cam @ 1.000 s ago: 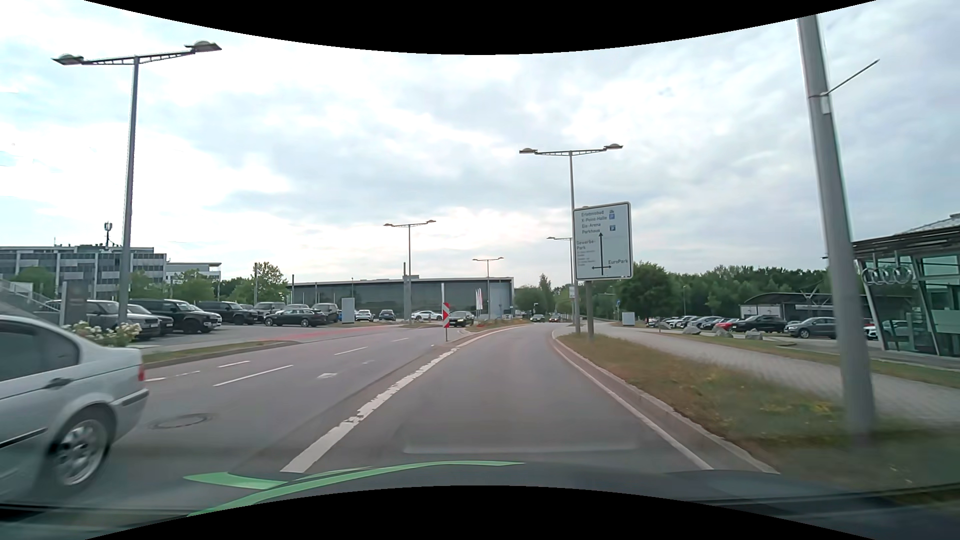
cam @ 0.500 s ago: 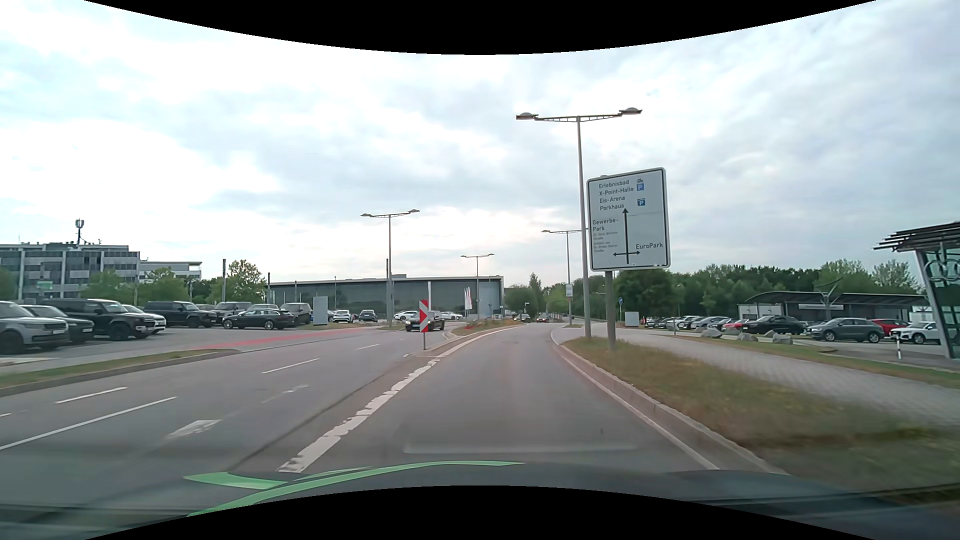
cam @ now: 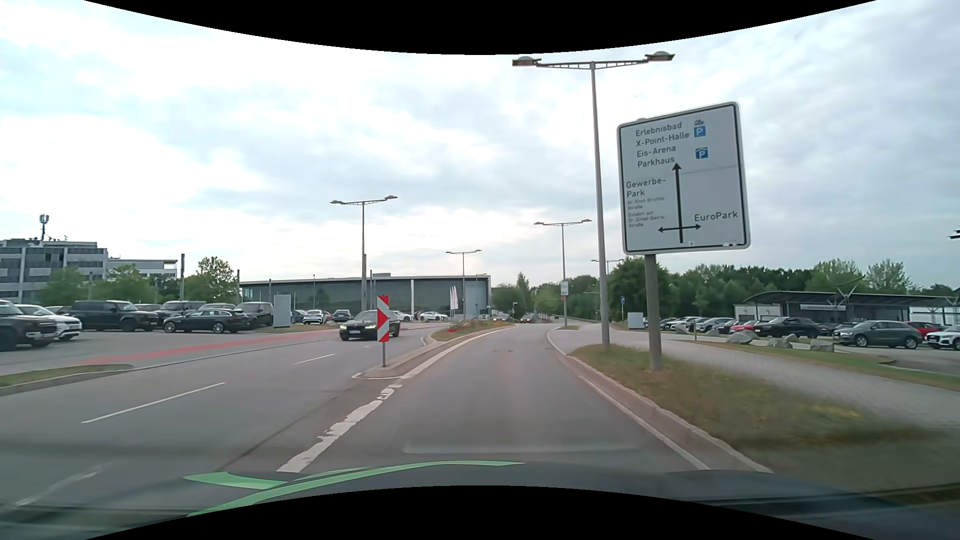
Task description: Follow the waypoints while adhering to traffic rules and regulations
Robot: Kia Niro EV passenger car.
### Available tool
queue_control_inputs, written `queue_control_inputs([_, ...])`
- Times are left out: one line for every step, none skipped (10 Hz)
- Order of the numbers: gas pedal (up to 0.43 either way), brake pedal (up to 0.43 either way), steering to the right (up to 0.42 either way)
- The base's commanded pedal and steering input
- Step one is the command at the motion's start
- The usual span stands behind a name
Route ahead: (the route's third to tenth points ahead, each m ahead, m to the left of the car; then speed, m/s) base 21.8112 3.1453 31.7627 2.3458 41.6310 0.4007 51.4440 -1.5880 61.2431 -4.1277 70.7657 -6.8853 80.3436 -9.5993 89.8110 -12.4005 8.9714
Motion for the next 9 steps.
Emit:
queue_control_inputs([0.157,0.000,0.029])
queue_control_inputs([0.157,0.000,0.029])
queue_control_inputs([0.157,0.000,0.029])
queue_control_inputs([0.150,0.000,0.029])
queue_control_inputs([0.150,0.000,0.029])
queue_control_inputs([0.138,0.000,0.028])
queue_control_inputs([0.118,0.000,0.026])
queue_control_inputs([0.110,0.000,0.025])
queue_control_inputs([0.098,0.000,0.023])
